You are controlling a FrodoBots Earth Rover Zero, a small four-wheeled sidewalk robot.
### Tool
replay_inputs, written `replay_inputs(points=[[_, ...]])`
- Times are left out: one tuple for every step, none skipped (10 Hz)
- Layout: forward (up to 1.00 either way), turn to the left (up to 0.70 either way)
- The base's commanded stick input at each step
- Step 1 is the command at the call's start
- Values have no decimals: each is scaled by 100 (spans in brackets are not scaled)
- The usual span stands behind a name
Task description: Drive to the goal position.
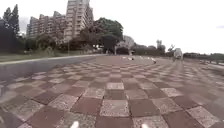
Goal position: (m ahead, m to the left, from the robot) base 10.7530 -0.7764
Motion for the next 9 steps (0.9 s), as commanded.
replay_inputs(points=[[70,0],[70,0],[70,0],[70,0],[70,0],[70,0],[70,0],[70,0],[70,0]])
